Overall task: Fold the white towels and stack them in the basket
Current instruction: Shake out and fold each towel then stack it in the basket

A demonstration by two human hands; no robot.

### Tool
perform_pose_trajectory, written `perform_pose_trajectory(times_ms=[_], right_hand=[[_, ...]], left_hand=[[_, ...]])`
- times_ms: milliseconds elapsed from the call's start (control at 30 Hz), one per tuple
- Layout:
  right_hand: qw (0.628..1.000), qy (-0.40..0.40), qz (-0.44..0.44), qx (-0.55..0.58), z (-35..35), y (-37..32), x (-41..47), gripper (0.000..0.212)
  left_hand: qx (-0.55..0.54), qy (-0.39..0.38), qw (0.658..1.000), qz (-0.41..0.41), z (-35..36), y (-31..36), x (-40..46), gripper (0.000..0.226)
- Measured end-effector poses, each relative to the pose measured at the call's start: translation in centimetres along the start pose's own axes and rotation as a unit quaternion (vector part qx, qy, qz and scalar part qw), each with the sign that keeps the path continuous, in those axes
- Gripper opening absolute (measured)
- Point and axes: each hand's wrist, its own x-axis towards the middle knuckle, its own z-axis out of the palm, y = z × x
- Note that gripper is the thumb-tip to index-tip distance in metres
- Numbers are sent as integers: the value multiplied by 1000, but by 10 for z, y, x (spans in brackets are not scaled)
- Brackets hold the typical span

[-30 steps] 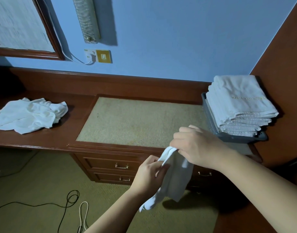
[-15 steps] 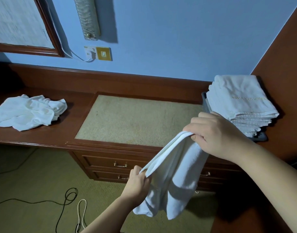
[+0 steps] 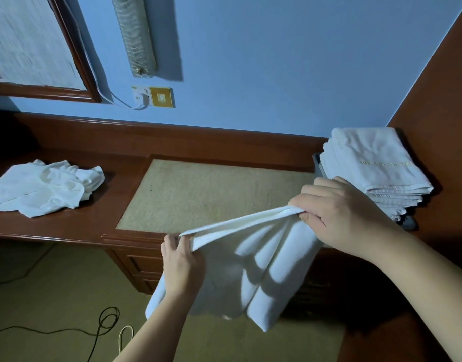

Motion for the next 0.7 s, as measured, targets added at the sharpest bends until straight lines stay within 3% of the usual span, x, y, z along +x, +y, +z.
perform_pose_trajectory(times_ms=[67,233,300,467,600,700], right_hand=[[1000,-2,11,-4,-1,6,-1,17],[999,13,35,8,-12,16,5,26],[999,23,24,-5,-19,13,15,25],[997,31,-37,-62,-20,4,34,22],[997,20,-14,-78,-6,28,30,33],[993,-39,44,-98,2,58,17,47]], left_hand=[[-1,6,1000,29,-13,2,13,43],[34,47,983,175,-45,-10,55,33],[51,39,978,198,-49,-21,69,32],[124,-50,980,146,-36,-38,77,46],[40,-85,995,29,-35,-40,78,52],[34,-67,992,106,-45,-36,81,42]])
